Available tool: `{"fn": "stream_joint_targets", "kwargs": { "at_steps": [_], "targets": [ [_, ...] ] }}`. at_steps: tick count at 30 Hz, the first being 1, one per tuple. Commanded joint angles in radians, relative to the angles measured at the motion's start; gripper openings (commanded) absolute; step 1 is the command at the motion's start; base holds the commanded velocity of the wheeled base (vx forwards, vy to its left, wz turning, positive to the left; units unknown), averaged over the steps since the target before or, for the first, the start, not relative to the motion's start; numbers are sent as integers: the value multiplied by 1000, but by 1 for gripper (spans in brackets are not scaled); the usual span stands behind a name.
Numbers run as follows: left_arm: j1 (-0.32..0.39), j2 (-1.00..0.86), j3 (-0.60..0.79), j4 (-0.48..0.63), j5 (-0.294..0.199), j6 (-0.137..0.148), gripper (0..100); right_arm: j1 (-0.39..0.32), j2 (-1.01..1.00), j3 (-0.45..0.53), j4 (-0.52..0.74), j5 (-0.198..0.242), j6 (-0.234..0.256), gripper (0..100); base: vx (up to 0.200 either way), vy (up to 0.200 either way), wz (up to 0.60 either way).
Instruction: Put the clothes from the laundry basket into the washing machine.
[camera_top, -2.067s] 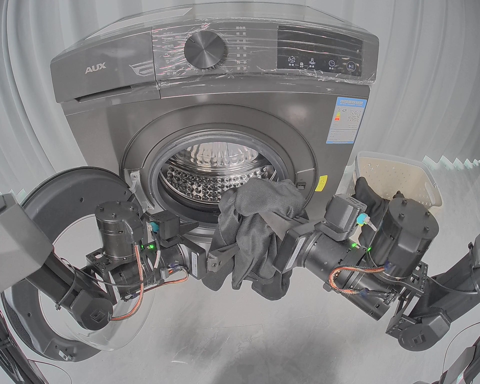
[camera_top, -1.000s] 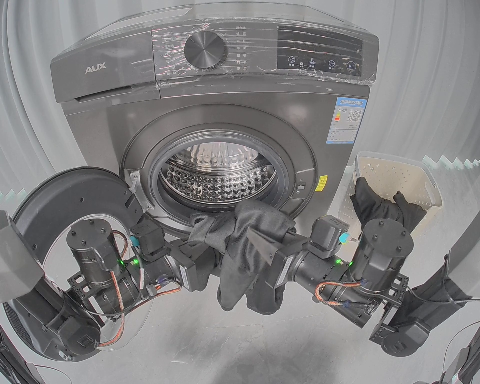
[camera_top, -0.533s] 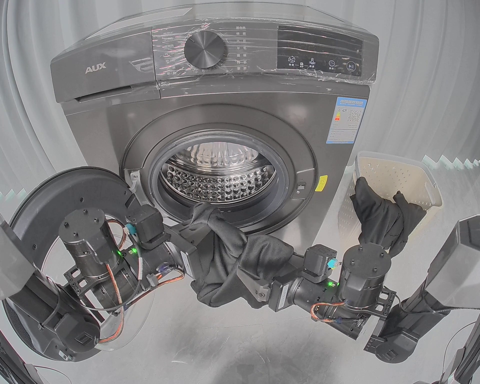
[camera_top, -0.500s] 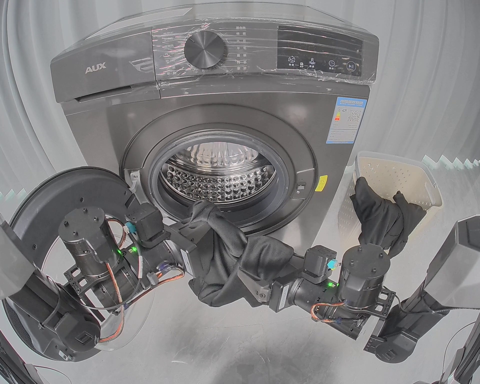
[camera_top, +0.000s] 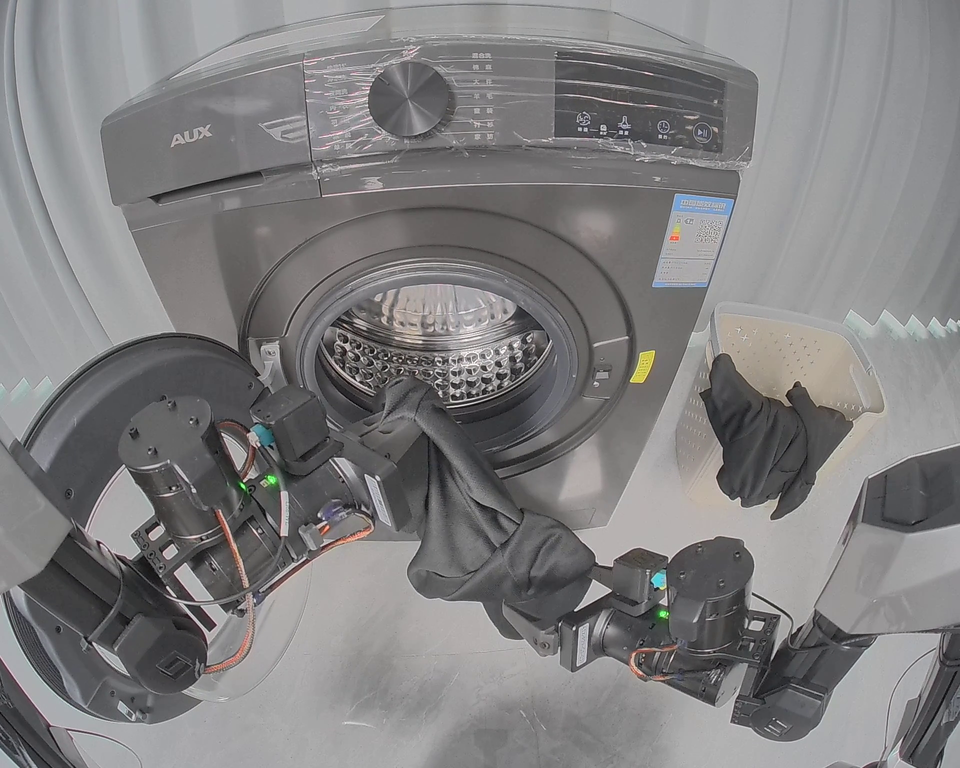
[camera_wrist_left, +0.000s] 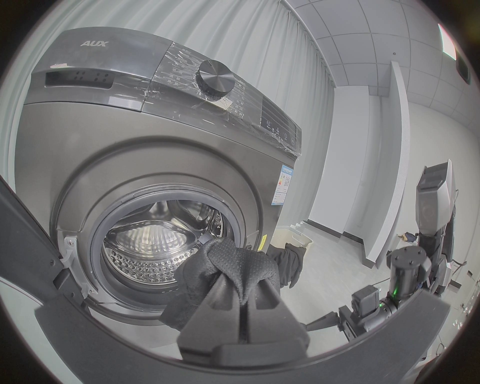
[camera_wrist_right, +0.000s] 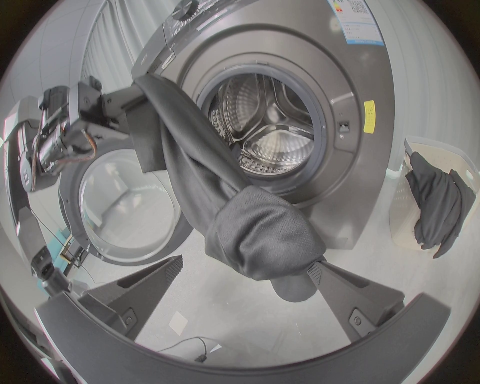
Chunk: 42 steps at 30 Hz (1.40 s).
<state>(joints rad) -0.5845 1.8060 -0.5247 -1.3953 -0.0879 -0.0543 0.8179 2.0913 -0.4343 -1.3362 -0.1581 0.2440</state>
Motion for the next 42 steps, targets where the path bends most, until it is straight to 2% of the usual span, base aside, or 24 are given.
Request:
{"fn": "stream_joint_targets", "kwargs": {
  "at_steps": [1,11,13,17,25,30,42],
  "targets": [
    [3,0,-20,-1,10,-1,0,-6,41,37,-3,-1,-2,100,0,0,0],
    [8,-2,-55,-1,39,-15,0,-40,113,120,-60,3,-11,100,0,0,0],
    [8,0,-66,-1,46,-15,0,-36,121,147,-117,43,-29,100,0,0,0],
    [6,3,-69,-1,48,-15,0,-26,124,147,-136,61,-35,100,0,0,0],
    [0,9,-78,-1,54,-15,0,4,167,11,-199,100,-75,100,0,0,0],
    [-6,30,-103,-1,92,-13,0,9,205,-72,-201,100,-91,100,0,0,0],
    [-17,36,-80,-2,74,-10,0,-72,199,-276,-190,97,-94,100,0,0,0]
  ]
}}
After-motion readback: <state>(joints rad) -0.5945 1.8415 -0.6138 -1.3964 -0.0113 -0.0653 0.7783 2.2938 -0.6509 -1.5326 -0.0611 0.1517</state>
